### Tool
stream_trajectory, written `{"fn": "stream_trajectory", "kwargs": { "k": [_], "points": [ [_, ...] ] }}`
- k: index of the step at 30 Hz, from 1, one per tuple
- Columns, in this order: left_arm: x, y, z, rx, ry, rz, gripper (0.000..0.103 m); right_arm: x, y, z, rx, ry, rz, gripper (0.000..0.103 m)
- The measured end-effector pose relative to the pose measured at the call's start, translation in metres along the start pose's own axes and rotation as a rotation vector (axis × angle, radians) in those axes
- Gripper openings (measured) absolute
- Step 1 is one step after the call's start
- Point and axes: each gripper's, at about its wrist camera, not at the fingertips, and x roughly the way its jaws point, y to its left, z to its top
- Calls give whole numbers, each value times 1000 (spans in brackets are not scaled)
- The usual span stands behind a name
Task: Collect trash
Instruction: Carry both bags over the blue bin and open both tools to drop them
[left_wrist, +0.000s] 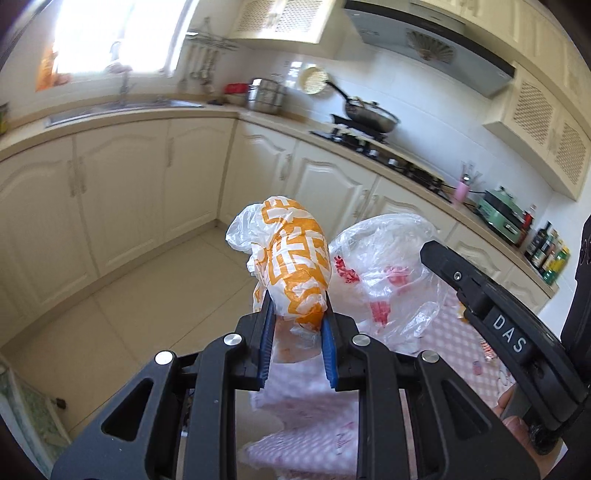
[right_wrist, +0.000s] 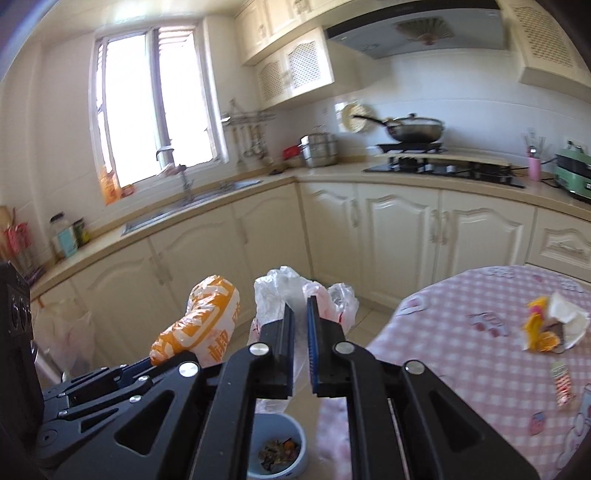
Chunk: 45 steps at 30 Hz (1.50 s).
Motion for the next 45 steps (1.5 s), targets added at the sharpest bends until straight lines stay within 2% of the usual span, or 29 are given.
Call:
{"fn": "stream_trajectory", "kwargs": {
  "k": [2, 9, 19, 28, 32, 37, 45],
  "points": [
    [0, 25, -3, -46, 19, 47, 21, 19, 23, -9, -16, 49, 42, 7],
    [19, 85, -15, -151, 81, 136, 21, 79, 85, -48, -65, 200, 119, 7],
    [59, 140, -33, -230, 163, 222, 21, 154, 112, -90, -74, 357, 140, 7],
    [71, 159, -44, -249, 196, 244, 21, 193, 119, -94, -58, 394, 154, 11],
    [78, 162, -45, -249, 210, 244, 21, 202, 117, -99, -53, 406, 159, 22],
    [84, 162, -48, -248, 228, 246, 21, 205, 112, -103, -42, 408, 162, 28],
    [88, 158, -49, -235, 242, 236, 21, 199, 105, -105, -31, 416, 145, 30]
  ]
}}
